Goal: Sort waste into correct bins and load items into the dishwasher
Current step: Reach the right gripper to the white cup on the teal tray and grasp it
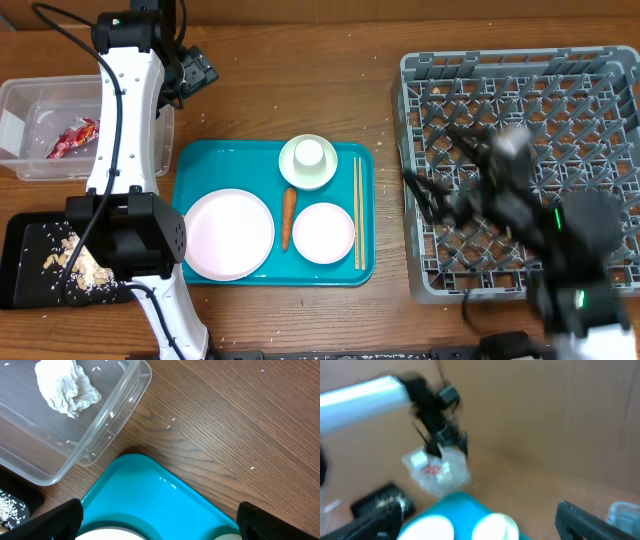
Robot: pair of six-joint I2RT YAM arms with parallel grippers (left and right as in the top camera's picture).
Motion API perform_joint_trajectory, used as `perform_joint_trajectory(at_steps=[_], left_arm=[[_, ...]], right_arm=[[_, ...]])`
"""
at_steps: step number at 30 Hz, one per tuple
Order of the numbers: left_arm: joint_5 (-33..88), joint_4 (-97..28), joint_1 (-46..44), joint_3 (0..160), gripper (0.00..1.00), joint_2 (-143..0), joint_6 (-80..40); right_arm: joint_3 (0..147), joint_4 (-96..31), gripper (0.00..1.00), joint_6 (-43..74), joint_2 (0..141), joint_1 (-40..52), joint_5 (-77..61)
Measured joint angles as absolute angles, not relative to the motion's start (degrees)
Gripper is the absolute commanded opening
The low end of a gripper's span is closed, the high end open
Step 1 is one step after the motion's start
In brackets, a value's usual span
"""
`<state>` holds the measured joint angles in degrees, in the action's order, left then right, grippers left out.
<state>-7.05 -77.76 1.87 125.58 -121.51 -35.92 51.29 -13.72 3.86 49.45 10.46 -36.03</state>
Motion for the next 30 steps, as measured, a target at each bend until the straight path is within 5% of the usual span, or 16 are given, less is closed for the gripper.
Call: perform_joint_trajectory(at_steps=[9, 20, 30], left_arm=[[-6.85, -77.78, 1.87, 125.49, 1.0, -121.49, -36.05], [-6.83, -77.78, 1.87, 125.47, 1.0, -121.45, -36.05], [-6.85, -77.76, 1.87, 125.47, 1.0, -121.4, -36.05]], right_arm=[[89.67, -47.68, 1.0, -3.14, 87.57, 23.68, -25.43], [94.61, -40.56, 1.0, -2.72, 106.59, 31.59, -28.93], [94.61, -41.93, 1.0, 8.95, 114.08, 33.87, -11.81]])
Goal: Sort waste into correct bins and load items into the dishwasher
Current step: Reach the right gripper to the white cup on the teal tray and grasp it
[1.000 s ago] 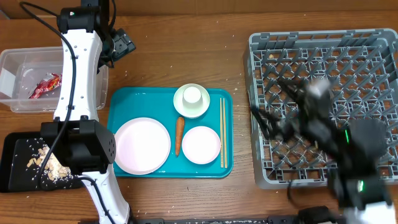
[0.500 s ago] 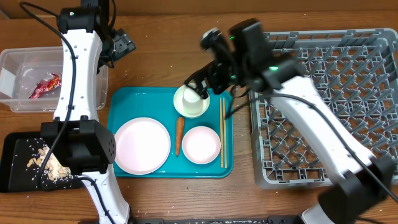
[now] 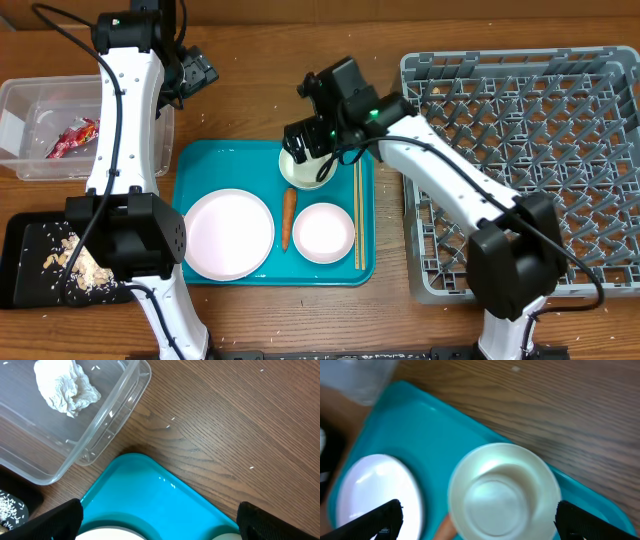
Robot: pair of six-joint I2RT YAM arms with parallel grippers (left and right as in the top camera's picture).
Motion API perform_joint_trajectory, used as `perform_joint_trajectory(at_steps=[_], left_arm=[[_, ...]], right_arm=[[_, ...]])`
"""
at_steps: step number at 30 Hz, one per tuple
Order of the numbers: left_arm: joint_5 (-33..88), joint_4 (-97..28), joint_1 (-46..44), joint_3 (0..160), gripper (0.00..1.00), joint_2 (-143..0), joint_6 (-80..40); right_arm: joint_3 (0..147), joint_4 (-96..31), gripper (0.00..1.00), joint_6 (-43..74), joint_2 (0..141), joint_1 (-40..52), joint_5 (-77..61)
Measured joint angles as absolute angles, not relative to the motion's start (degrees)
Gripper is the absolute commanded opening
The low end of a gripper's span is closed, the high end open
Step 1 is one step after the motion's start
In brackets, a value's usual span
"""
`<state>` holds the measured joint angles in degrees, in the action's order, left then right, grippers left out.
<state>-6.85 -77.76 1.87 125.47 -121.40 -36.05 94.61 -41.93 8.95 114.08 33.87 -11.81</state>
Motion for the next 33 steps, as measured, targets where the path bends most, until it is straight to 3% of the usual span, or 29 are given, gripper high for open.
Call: perform_joint_trajectory(at_steps=[8, 12, 33], left_arm=[[-6.85, -77.76, 1.87, 125.47, 1.0, -121.4, -36.05], [-6.83, -77.78, 1.87, 125.47, 1.0, -121.4, -36.05], [-6.85, -77.78, 1.87, 125.47, 1.0, -121.4, -36.05]], right_arm=[[94.61, -41.12, 1.0, 11.6, 116.95, 35.79, -5.48], [94.61, -41.1, 0.91, 13.32, 118.54, 36.47, -3.29], [94.48, -41.17, 0.84, 20.32, 119.04, 39.0, 2.04]])
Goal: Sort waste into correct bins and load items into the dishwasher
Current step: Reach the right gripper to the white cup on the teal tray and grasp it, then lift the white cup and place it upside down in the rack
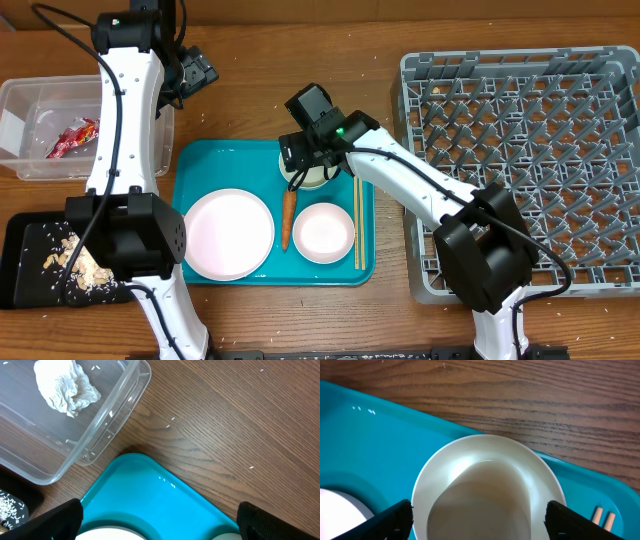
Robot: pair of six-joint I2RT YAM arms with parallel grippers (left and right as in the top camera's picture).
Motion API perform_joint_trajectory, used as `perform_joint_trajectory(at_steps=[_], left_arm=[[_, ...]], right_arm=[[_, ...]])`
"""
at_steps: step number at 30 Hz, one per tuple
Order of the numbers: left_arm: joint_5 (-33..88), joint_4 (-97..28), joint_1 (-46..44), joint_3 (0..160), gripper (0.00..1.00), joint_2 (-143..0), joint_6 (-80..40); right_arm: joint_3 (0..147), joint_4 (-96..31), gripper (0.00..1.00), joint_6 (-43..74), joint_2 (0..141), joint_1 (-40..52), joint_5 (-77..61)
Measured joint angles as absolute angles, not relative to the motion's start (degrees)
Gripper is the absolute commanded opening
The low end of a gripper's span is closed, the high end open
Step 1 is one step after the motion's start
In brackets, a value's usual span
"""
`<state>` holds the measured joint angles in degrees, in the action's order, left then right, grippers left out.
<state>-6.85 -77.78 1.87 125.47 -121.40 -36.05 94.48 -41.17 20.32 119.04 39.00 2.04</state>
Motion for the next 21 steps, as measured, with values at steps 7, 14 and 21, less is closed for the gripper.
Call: perform_joint_trajectory(at_steps=[7, 14, 21], left_arm=[[-6.83, -77.78, 1.87, 125.47, 1.0, -121.4, -36.05], [-6.83, -77.78, 1.87, 125.47, 1.0, -121.4, -36.05], [-6.83, -77.78, 1.87, 125.47, 1.0, -121.4, -36.05]], right_arm=[[94.3, -41.43, 0.83, 21.96, 119.22, 39.05, 2.5], [94.06, -42.59, 0.83, 23.07, 119.55, 39.05, 2.55], [93.6, -42.48, 0.78, 23.59, 119.55, 39.09, 2.57]])
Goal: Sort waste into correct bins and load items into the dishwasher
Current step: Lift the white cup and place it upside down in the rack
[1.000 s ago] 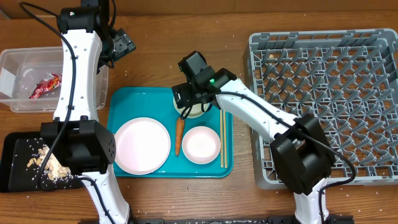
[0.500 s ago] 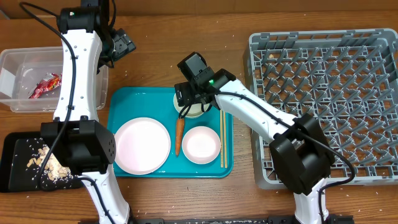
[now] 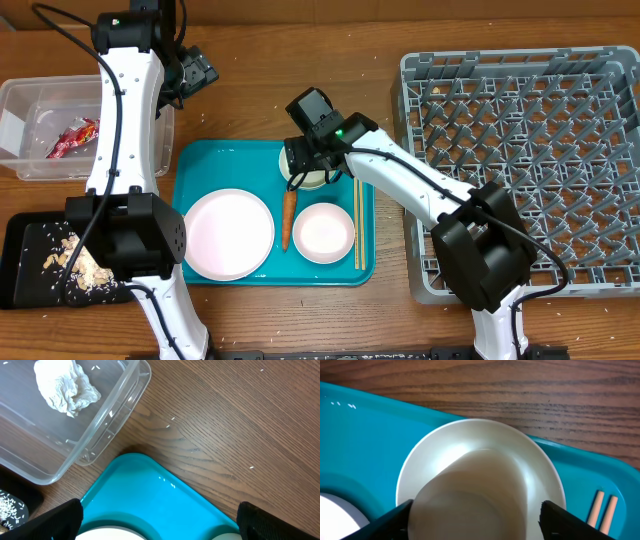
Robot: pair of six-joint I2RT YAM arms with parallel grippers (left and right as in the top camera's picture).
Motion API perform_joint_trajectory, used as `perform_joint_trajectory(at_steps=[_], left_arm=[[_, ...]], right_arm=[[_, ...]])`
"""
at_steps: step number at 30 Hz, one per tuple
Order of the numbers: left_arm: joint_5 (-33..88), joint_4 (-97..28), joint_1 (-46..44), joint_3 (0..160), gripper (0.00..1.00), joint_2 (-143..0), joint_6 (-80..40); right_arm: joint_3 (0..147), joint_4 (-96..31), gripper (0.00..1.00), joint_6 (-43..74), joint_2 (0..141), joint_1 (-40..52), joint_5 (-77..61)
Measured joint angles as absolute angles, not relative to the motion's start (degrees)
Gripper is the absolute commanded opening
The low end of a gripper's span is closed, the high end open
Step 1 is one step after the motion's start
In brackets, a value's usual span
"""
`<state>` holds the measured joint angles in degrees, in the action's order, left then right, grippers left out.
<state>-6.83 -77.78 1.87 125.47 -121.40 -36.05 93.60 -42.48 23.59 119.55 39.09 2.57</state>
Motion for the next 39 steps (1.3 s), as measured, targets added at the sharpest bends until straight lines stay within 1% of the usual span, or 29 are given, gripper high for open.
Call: perform_joint_trajectory(at_steps=[7, 10, 12, 21, 27, 31, 35, 39], left_arm=[[-6.83, -77.78, 1.87, 125.47, 1.0, -121.4, -36.05], [-6.85, -77.78, 1.87, 125.47, 1.0, -121.4, -36.05], [-6.83, -77.78, 1.87, 125.47, 1.0, -121.4, -36.05], [-6.83, -77.78, 1.87, 125.47, 1.0, -121.4, -36.07], [-6.83, -77.78, 1.87, 125.47, 1.0, -121.4, -36.05], [-6.85, -77.78, 1.87, 125.47, 1.0, -121.4, -36.05], [-6.83, -77.76, 1.87, 125.47, 1.0, -121.4, -36.05], [-6.83, -77.76, 1.87, 125.47, 1.0, -121.4, -36.05]], right_arm=[[93.34, -42.44, 0.71, 23.77, 119.55, 39.09, 2.55], [93.34, -42.26, 0.6, 23.73, 119.55, 39.11, 2.61], [93.51, -42.5, 0.55, 23.75, 119.52, 39.11, 3.05], [94.19, -46.02, 0.55, 23.73, 118.19, 39.09, 3.46], [94.54, -52.34, 0.53, 23.73, 109.65, 37.28, 6.63], [95.35, -54.08, 0.53, 22.92, 99.35, 30.63, 7.99], [96.57, -55.11, 0.53, 20.75, 89.34, 18.61, 9.17], [96.77, -55.59, 0.53, 18.28, 85.45, 5.43, 9.56]])
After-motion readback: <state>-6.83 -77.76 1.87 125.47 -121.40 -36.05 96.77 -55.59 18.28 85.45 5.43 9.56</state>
